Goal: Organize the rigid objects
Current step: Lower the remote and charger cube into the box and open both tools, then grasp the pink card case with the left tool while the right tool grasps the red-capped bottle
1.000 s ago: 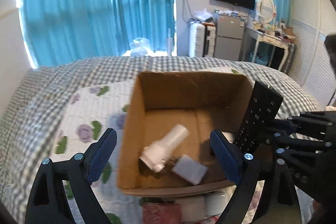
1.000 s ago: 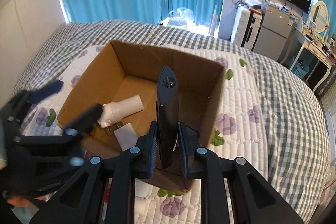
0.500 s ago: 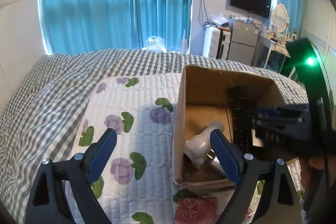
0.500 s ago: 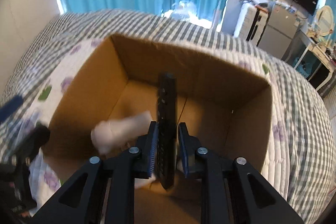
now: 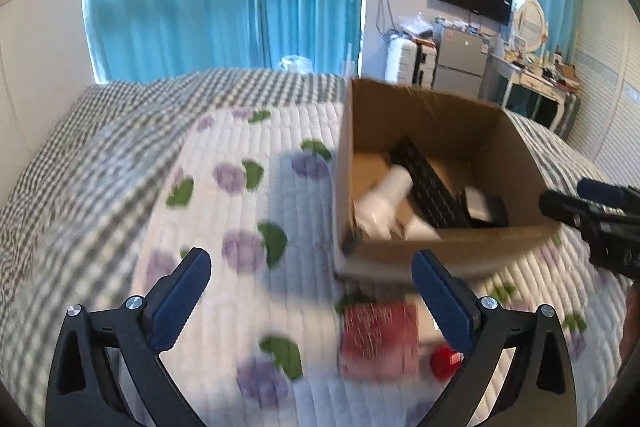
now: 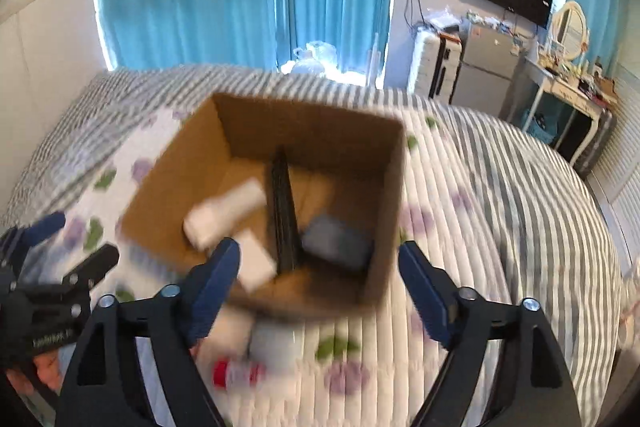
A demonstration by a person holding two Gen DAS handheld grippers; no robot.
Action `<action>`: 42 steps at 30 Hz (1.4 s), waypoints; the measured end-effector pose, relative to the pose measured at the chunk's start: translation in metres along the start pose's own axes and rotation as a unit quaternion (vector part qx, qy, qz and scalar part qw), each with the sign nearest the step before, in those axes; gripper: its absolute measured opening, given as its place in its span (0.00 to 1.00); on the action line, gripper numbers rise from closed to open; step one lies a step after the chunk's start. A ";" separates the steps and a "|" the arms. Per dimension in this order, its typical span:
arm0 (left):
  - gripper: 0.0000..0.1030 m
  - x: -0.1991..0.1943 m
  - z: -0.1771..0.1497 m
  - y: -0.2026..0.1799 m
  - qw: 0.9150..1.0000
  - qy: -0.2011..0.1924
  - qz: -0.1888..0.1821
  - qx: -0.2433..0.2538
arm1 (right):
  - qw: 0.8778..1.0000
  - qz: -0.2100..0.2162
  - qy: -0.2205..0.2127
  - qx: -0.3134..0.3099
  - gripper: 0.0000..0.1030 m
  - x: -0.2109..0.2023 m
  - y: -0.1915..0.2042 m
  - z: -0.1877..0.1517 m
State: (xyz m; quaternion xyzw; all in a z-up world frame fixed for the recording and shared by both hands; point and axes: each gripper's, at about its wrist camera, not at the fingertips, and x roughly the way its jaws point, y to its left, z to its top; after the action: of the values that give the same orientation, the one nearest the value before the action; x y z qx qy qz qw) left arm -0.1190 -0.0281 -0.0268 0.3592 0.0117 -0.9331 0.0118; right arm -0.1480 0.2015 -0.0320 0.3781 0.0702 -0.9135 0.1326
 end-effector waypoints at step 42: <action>1.00 0.062 -0.052 -0.052 0.990 0.121 0.002 0.066 | 0.993 0.014 0.065 0.100 0.76 0.040 -0.008 -0.099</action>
State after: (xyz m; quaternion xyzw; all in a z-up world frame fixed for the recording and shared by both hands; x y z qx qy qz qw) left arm -0.1318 0.0244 -0.1063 0.4696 -0.0496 -0.8814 -0.0112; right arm -0.1105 0.2242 -0.1298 0.4493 -0.0180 -0.8873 0.1024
